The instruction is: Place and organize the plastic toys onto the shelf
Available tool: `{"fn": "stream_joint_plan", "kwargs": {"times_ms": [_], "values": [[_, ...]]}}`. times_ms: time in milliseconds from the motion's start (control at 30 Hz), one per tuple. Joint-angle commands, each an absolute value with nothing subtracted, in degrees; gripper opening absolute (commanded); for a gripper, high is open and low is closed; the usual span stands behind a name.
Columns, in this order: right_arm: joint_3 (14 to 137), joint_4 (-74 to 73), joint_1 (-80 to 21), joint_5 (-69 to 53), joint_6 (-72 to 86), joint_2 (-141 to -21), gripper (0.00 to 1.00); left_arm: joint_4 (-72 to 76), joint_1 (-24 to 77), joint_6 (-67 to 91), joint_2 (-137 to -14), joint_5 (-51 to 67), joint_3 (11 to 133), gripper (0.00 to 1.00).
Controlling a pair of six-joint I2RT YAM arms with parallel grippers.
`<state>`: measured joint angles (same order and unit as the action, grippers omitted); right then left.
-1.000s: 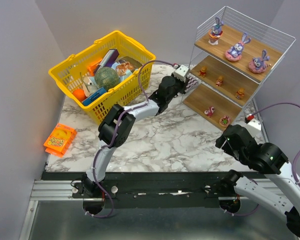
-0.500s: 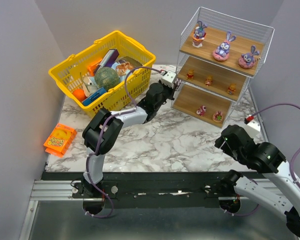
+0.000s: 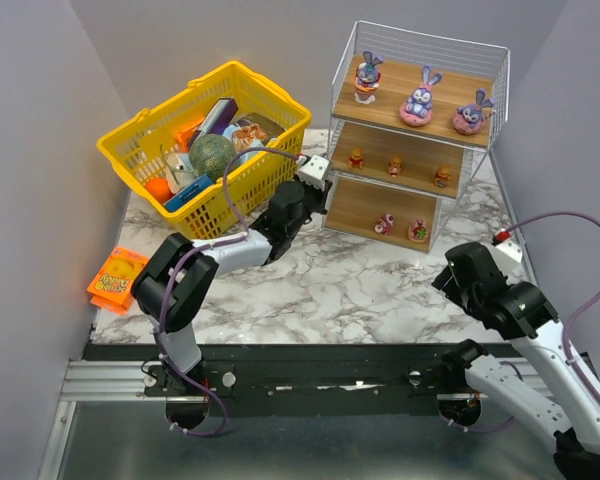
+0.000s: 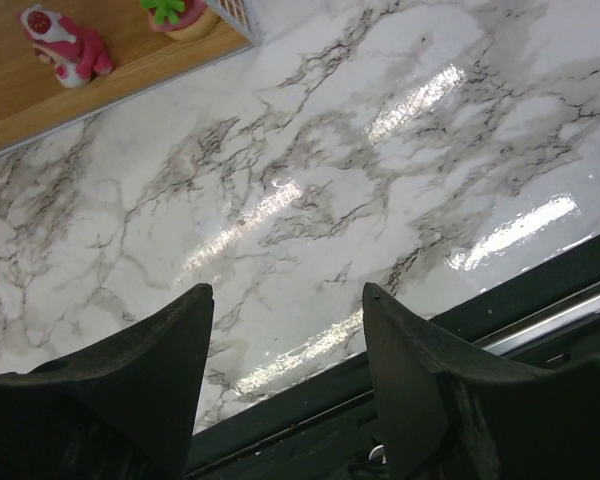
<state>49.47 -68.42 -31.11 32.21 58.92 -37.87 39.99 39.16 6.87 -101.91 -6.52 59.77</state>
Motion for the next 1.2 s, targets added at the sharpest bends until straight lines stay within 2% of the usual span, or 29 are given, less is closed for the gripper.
{"fn": "stream_joint_plan", "kwargs": {"times_ms": [0,133,267,333,400,467,600,700,733,1033,1167], "values": [[46.8,-58.1,-22.9,26.4,50.8,-38.7,0.68,38.7,37.0,8.6,-96.0,-12.2,55.0,0.00],[46.5,-51.9,-13.0,21.0,43.4,-41.0,0.67,37.9,36.8,8.6,-93.3,-11.7,52.7,0.00],[46.8,-43.6,3.4,10.8,38.3,-44.5,0.67,35.1,36.3,8.5,-92.2,-7.6,52.5,0.00],[47.7,-41.1,8.2,7.2,36.3,-46.6,0.67,34.4,36.2,8.7,-92.3,-5.8,52.7,0.00],[48.9,-37.8,13.5,3.9,35.2,-50.5,0.68,33.8,36.1,8.9,-92.2,-5.1,53.0,0.02],[51.7,-34.3,17.0,1.9,33.6,-55.5,0.70,33.4,36.0,9.0,-92.1,-4.3,53.1,0.09],[58.5,-29.3,19.9,0.4,33.6,-66.5,0.77,33.4,35.7,9.7,-91.9,-3.1,53.2,0.22],[60.5,-19.9,21.2,-4.6,35.2,-75.0,0.80,33.9,35.6,10.4,-91.7,-2.2,53.1,0.36],[61.8,-18.4,21.4,-5.2,36.0,-77.5,0.82,33.9,35.6,10.6,-91.6,-2.2,53.1,0.43],[84.5,-11.2,21.4,-9.2,43.3,-104.2,0.87,33.8,35.7,12.8,-89.8,2.5,53.5,0.64],[94.6,-10.5,21.4,-12.4,50.5,-116.9,0.93,32.0,35.8,12.5,-87.1,3.4,52.2,0.69]]}}
